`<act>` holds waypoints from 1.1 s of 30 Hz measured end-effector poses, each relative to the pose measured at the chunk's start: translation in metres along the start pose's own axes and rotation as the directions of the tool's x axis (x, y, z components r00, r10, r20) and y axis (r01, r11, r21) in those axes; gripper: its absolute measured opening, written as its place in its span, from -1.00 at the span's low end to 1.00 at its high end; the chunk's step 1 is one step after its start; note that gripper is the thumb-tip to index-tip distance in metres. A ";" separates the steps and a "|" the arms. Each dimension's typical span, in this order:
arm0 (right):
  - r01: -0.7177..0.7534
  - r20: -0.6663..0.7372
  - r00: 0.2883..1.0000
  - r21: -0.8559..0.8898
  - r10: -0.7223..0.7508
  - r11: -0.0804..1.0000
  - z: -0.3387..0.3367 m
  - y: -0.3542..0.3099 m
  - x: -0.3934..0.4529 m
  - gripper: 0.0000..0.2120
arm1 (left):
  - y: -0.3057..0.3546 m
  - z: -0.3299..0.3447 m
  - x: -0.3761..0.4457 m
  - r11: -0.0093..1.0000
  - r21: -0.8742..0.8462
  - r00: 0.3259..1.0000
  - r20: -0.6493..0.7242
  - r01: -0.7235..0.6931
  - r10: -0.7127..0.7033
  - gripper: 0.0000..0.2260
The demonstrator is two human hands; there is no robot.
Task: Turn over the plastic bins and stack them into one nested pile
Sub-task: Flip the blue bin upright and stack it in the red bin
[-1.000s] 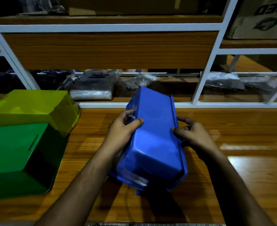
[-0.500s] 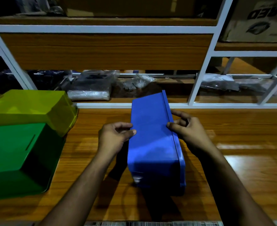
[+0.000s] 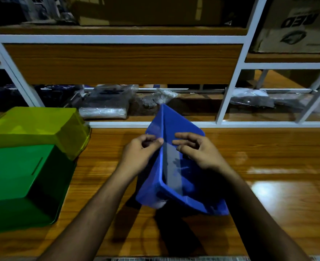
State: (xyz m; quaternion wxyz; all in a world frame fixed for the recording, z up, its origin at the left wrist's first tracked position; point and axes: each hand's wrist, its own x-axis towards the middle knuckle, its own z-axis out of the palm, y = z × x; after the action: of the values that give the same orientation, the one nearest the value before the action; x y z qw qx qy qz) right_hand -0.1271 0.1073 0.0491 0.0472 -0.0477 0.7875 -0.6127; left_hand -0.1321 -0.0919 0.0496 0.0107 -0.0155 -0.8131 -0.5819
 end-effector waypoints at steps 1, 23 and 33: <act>-0.008 -0.064 0.998 -0.128 -0.001 0.992 -0.004 0.007 0.001 -0.67 | -0.004 -0.002 0.002 0.998 -0.048 0.999 0.010 0.037 -0.036 -0.64; -0.329 -0.319 0.892 0.025 0.319 0.944 -0.026 0.068 -0.005 -0.73 | -0.064 -0.029 0.000 0.949 -0.139 0.952 -0.077 0.283 -0.295 -0.76; -0.374 -0.148 0.902 0.202 0.406 0.905 -0.038 0.062 -0.013 -0.81 | -0.066 -0.037 -0.004 0.908 -0.214 0.933 0.090 0.360 -0.348 -0.81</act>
State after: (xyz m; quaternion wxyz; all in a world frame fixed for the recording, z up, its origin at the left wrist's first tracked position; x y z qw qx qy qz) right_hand -0.1199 0.1608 -0.0014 0.0990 0.1732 0.7273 -0.6567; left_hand -0.1307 -0.1484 -0.0009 -0.1169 0.1166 -0.7305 -0.6626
